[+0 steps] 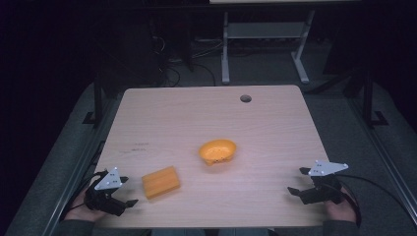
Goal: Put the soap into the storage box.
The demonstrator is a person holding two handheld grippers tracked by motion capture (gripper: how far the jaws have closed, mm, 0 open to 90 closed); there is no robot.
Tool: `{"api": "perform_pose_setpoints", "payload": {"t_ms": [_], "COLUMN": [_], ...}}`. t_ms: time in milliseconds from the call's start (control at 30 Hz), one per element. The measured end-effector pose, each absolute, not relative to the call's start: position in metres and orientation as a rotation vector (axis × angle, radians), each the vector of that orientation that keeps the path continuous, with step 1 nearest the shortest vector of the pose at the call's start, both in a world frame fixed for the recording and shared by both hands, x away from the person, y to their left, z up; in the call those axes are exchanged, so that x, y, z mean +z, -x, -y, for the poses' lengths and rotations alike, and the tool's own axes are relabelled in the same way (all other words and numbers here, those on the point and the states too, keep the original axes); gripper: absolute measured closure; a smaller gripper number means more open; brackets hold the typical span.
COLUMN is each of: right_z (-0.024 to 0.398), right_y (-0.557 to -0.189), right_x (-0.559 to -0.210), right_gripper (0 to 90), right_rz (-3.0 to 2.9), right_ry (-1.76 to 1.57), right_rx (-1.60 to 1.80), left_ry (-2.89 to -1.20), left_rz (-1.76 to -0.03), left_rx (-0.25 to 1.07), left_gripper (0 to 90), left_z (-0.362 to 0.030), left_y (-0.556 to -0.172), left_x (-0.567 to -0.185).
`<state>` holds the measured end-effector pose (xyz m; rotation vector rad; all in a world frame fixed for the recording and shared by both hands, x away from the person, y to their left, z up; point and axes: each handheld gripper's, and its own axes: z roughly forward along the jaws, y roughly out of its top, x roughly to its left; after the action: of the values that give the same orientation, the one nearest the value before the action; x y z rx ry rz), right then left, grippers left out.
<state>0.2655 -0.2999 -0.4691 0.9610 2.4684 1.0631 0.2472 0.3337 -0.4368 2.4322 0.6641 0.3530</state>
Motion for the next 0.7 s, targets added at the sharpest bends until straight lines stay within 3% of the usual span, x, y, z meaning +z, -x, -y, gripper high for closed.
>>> {"api": "perform_pose_setpoints", "payload": {"t_ms": [700], "right_z": [0.296], "right_y": [-0.263], "right_x": [-0.466], "right_gripper": [13.7], "right_rz": [-2.464], "right_ry": [-0.932], "right_rx": [1.072], "left_ry": [-2.446], "left_rz": [-0.61], "left_rx": [0.374], "left_gripper": [15.7], "left_z": [-0.319], "left_y": [-0.247], "left_x": [-0.427]}}
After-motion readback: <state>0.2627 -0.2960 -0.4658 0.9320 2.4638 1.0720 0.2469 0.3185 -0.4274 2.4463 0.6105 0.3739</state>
